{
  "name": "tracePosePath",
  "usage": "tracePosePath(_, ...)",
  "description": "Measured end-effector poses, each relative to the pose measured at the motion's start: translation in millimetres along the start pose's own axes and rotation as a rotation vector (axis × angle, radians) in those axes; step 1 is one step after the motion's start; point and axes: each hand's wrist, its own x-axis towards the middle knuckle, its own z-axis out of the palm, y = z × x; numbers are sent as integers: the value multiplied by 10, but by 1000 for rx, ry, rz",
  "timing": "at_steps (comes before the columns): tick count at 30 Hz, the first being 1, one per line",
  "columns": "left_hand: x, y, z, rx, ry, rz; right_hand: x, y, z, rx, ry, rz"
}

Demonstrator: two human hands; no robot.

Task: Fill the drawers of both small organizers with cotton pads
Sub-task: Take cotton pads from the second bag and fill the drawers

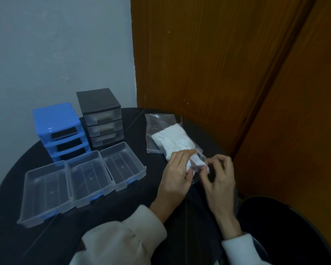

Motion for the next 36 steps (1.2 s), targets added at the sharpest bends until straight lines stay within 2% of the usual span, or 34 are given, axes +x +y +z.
tracePosePath(8,-2,-39,-11,-64,-30,14,9,2,1,69,-156,5)
tracePosePath(13,-2,-56,-14,-62,-39,7,8,7,-13,130,-86,21)
tracePosePath(18,9,6,-85,-55,-95,-112,16,-9,-40,200,13,79)
tracePosePath(24,-18,8,-500,-75,-137,-186,1,-61,-64,300,106,49)
tracePosePath(26,-19,-84,-742,31,-74,-198,3,-94,-80,313,122,21)
tracePosePath(29,48,-370,-1093,352,-46,-310,18,-128,-76,337,114,17)
tracePosePath(33,178,-672,-1297,644,-205,-498,41,-205,-53,410,7,79)
tracePosePath(36,171,-749,-1264,712,-345,-606,67,-284,-82,497,-77,139)
